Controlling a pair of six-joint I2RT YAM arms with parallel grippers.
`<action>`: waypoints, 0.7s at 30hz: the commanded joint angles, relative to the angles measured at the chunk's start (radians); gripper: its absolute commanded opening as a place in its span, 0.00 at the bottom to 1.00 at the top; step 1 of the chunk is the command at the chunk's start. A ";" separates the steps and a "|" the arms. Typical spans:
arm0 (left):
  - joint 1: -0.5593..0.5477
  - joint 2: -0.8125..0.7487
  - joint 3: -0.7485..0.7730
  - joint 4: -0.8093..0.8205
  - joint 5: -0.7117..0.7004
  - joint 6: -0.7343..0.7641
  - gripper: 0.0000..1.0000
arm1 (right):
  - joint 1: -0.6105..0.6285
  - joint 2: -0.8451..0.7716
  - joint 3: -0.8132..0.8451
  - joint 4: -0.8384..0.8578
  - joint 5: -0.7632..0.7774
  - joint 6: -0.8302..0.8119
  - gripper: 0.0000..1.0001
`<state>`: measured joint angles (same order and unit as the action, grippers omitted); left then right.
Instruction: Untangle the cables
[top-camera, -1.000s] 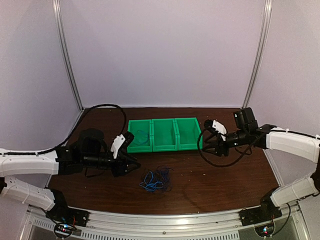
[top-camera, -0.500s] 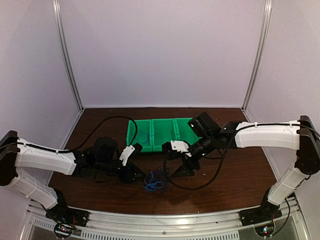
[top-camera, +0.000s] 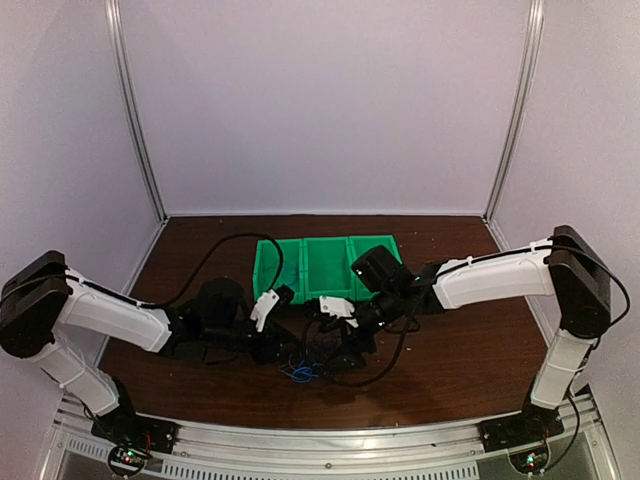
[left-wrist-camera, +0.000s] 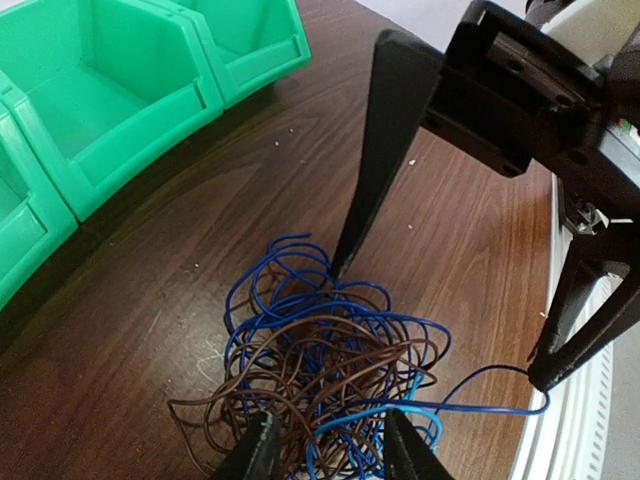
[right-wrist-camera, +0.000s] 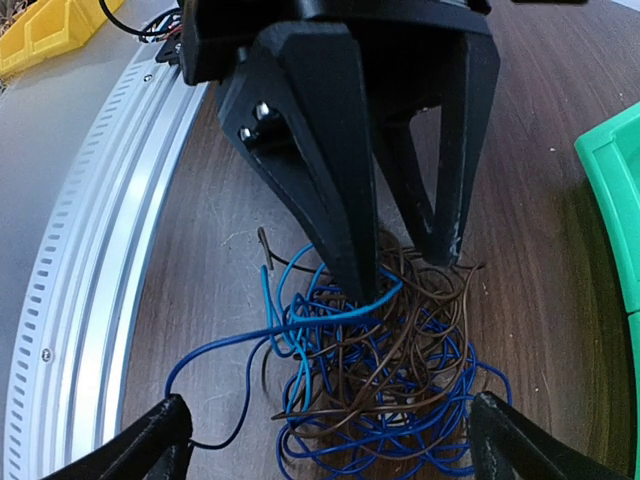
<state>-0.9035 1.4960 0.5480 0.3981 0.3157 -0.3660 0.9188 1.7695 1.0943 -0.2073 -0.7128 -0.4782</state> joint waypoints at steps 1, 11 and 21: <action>-0.004 0.032 -0.001 0.101 0.009 0.038 0.35 | 0.006 0.041 0.021 0.078 -0.034 0.071 0.93; -0.003 0.088 0.028 0.122 0.017 0.083 0.32 | 0.005 0.058 -0.003 0.117 -0.037 0.100 0.84; -0.003 0.111 0.043 0.128 0.032 0.105 0.28 | 0.002 0.104 -0.001 0.149 -0.045 0.129 0.50</action>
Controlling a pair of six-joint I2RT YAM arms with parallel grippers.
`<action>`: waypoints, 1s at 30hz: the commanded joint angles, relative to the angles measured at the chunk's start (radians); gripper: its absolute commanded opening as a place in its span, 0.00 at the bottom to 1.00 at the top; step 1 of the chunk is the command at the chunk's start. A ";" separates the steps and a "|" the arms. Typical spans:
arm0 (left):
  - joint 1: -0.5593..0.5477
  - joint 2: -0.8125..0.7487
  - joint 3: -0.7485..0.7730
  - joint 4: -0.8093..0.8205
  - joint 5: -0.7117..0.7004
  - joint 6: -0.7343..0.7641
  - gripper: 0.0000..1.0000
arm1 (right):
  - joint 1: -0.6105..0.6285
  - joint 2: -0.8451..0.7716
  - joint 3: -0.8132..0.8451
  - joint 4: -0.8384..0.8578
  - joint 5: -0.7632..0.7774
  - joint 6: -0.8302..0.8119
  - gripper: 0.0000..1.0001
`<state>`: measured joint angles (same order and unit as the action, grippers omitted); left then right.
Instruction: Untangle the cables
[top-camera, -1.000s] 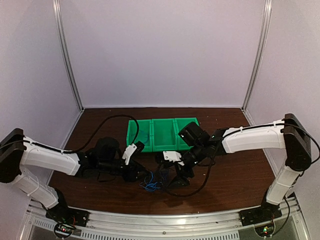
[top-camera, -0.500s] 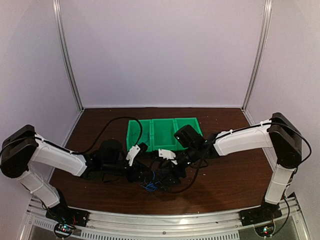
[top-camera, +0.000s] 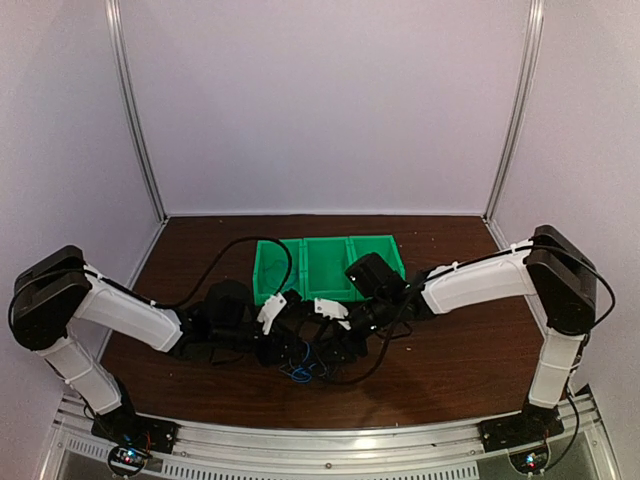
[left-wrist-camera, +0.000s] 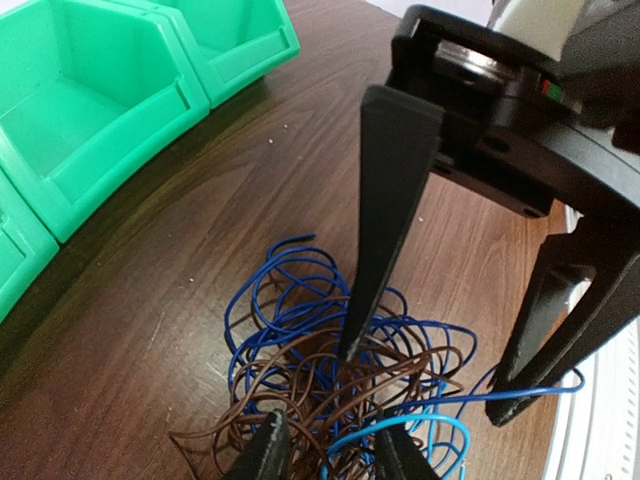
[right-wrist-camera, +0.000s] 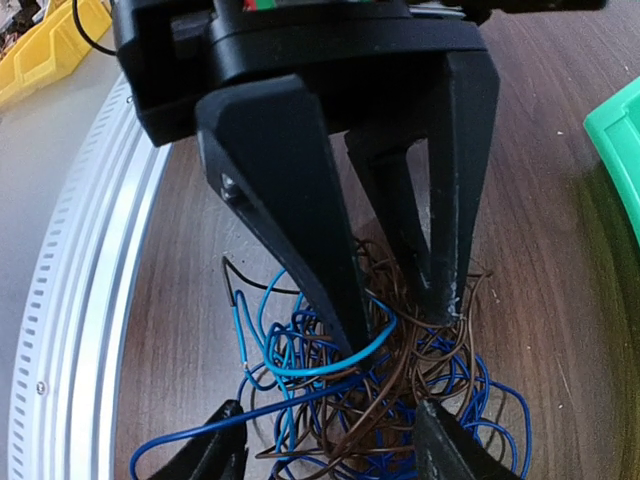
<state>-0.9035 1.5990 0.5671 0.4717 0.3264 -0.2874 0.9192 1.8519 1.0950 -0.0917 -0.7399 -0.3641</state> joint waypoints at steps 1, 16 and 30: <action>-0.002 0.008 0.025 0.053 0.019 0.027 0.26 | 0.000 0.026 0.000 0.036 -0.021 0.020 0.42; 0.010 -0.159 -0.056 0.077 -0.103 -0.022 0.01 | -0.059 0.035 -0.021 0.011 -0.037 0.043 0.00; 0.040 -0.537 -0.018 -0.128 -0.363 -0.001 0.00 | -0.307 -0.253 -0.232 -0.274 0.091 -0.178 0.00</action>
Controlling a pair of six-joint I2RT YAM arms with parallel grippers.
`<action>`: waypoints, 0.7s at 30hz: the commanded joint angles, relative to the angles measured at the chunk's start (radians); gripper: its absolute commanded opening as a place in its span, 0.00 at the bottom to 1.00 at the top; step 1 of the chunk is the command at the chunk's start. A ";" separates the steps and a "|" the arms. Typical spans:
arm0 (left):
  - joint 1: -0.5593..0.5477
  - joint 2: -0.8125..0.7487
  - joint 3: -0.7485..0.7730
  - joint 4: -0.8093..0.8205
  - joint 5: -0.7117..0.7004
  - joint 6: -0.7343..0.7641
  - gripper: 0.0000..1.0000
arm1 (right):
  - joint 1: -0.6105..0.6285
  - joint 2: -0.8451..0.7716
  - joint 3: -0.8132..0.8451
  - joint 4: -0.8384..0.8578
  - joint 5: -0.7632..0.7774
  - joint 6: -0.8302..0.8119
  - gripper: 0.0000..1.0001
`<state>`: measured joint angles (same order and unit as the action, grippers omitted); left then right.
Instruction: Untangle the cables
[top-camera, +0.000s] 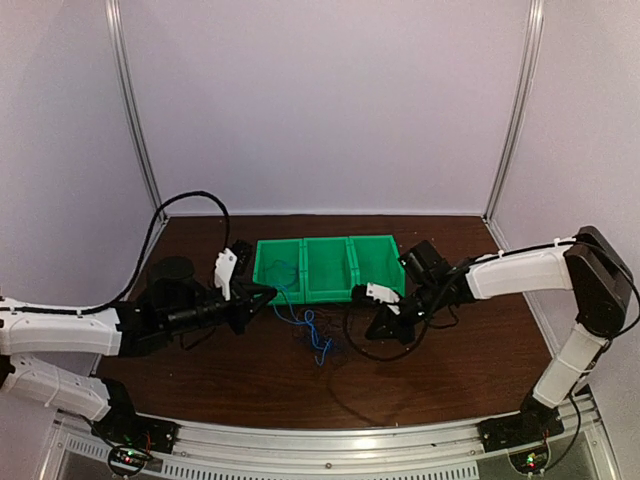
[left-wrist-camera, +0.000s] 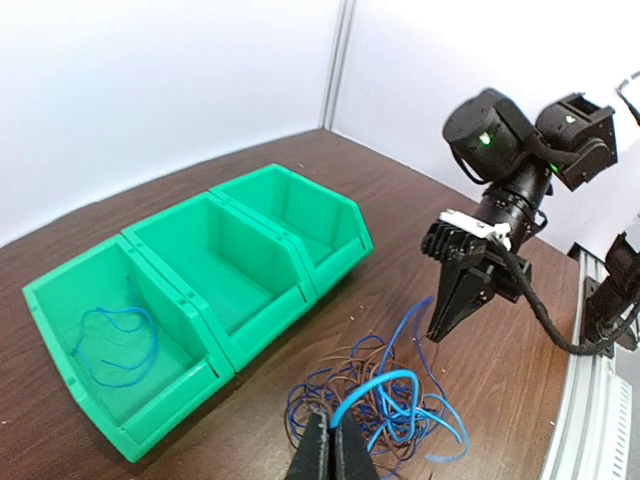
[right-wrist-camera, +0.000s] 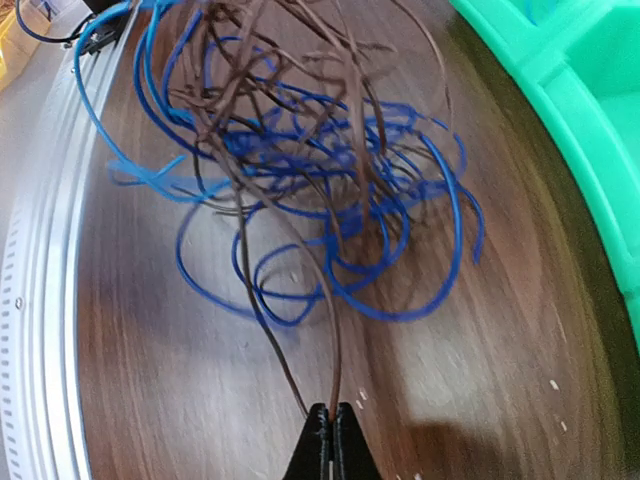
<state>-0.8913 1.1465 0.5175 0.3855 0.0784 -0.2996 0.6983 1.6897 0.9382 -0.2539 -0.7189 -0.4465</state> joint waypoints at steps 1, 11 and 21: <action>0.038 -0.105 0.032 -0.045 -0.109 0.011 0.00 | -0.110 -0.115 -0.094 -0.124 0.081 -0.111 0.00; 0.050 0.059 -0.044 0.090 0.160 -0.077 0.00 | -0.095 -0.307 -0.071 -0.231 0.055 -0.158 0.35; 0.022 0.219 -0.102 0.337 0.240 -0.203 0.00 | 0.048 -0.176 0.172 -0.174 0.000 -0.074 0.61</action>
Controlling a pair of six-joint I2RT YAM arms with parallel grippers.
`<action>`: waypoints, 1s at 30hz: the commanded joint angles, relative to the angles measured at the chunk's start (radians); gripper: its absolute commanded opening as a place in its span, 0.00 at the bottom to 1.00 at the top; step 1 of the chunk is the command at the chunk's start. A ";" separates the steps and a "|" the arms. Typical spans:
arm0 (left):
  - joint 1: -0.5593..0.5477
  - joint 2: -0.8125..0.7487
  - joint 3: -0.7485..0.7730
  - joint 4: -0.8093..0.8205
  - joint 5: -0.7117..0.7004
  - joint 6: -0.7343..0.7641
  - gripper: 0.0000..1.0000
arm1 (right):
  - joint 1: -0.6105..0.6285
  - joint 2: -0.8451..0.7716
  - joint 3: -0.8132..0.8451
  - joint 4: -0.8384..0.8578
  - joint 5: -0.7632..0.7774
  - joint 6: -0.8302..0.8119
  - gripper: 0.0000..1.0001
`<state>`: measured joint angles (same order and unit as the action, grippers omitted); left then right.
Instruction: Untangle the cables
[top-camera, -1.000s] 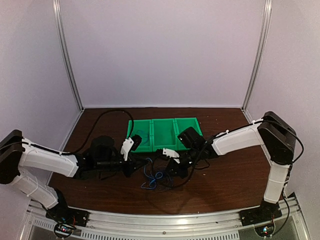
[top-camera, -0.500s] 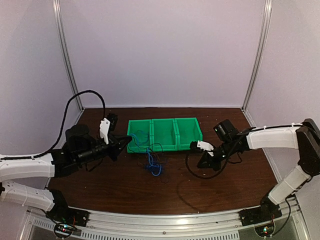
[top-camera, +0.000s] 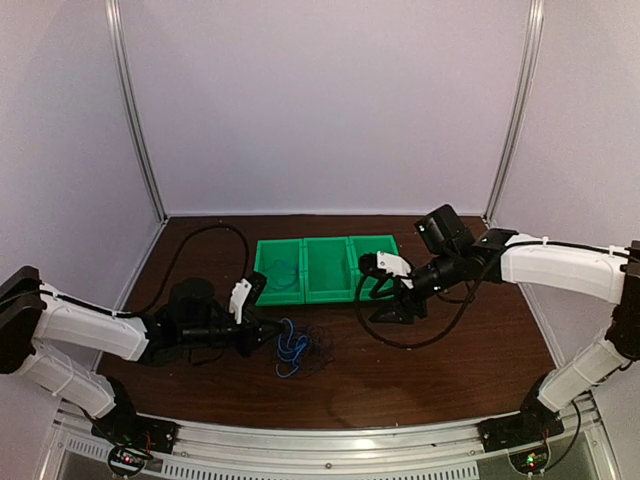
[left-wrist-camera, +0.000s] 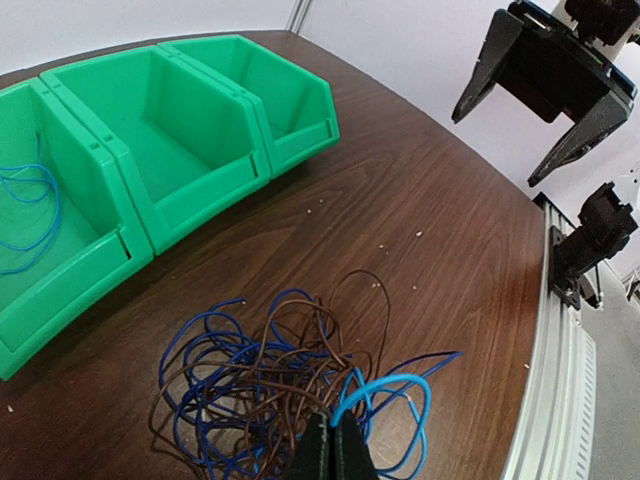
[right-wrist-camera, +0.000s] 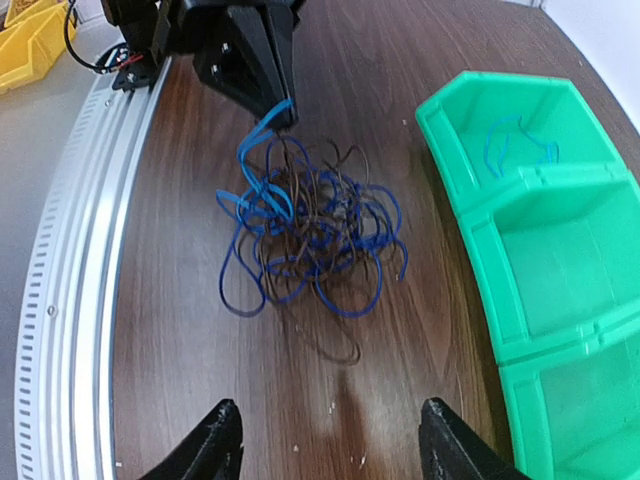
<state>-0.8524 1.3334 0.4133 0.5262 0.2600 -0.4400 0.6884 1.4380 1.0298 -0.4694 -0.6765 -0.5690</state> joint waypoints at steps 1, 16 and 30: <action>-0.022 0.045 0.005 0.219 0.062 -0.073 0.00 | 0.075 0.098 0.100 0.058 -0.057 0.068 0.61; -0.057 0.176 0.046 0.432 0.100 -0.196 0.00 | 0.146 0.274 0.190 0.283 -0.228 0.397 0.61; -0.066 0.200 0.060 0.433 0.102 -0.192 0.00 | 0.172 0.356 0.228 0.290 -0.219 0.482 0.41</action>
<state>-0.9123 1.5330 0.4568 0.8913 0.3546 -0.6247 0.8536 1.7832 1.2263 -0.1921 -0.8978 -0.1135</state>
